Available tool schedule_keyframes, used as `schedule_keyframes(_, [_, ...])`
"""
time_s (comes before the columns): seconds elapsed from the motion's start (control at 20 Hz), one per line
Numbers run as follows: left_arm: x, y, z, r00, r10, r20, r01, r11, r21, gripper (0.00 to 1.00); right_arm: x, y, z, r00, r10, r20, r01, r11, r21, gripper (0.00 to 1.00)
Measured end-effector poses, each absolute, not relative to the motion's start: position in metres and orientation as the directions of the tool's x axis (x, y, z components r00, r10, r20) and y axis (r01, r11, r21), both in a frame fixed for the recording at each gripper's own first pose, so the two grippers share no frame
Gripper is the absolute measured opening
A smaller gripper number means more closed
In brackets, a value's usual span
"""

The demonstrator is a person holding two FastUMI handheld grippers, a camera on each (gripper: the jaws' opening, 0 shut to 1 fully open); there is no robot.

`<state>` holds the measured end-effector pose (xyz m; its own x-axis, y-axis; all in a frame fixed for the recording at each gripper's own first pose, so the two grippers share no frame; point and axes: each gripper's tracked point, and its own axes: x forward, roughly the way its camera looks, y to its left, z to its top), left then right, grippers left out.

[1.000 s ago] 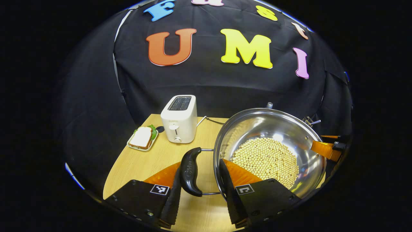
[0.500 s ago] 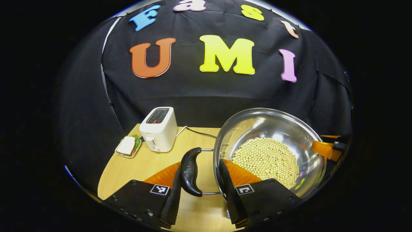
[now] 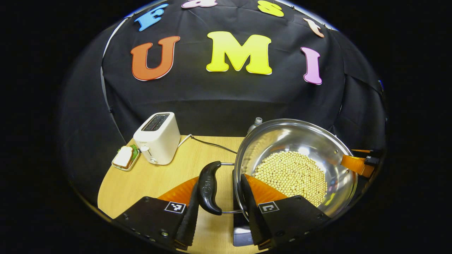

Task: First push the handle of the pot to place it horizontally, then grasp the pot with both hands and set it on the induction cooktop.

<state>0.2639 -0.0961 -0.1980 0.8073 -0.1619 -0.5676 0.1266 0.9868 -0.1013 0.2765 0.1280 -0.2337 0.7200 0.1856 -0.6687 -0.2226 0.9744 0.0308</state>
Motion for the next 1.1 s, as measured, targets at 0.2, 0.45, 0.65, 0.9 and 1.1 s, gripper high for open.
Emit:
schedule_keyframes(0.2, [0.273,-0.110,-0.232,0.790,-0.185,-0.585,0.145,0.983,-0.114,0.60,0.281,0.120,-0.267,0.710,0.164,-0.685,-0.210,0.978,0.017,0.58])
schedule_keyframes(0.45, [0.282,-0.118,-0.264,0.781,-0.179,-0.598,0.143,0.984,-0.107,0.60,0.288,0.118,-0.306,0.693,0.162,-0.702,-0.195,0.980,0.033,0.58])
schedule_keyframes(0.65, [0.289,-0.126,-0.293,0.765,-0.197,-0.614,0.149,0.980,-0.130,0.60,0.292,0.114,-0.326,0.706,0.140,-0.695,-0.188,0.982,0.006,0.60])
schedule_keyframes(0.9, [0.289,-0.128,-0.321,0.748,-0.200,-0.633,0.137,0.979,-0.148,0.60,0.292,0.114,-0.353,0.706,0.138,-0.695,-0.186,0.983,0.006,0.58])
schedule_keyframes(1.1, [0.290,-0.129,-0.324,0.770,-0.192,-0.609,0.134,0.981,-0.140,0.51,0.295,0.114,-0.357,0.727,0.179,-0.663,-0.183,0.981,0.065,0.61])
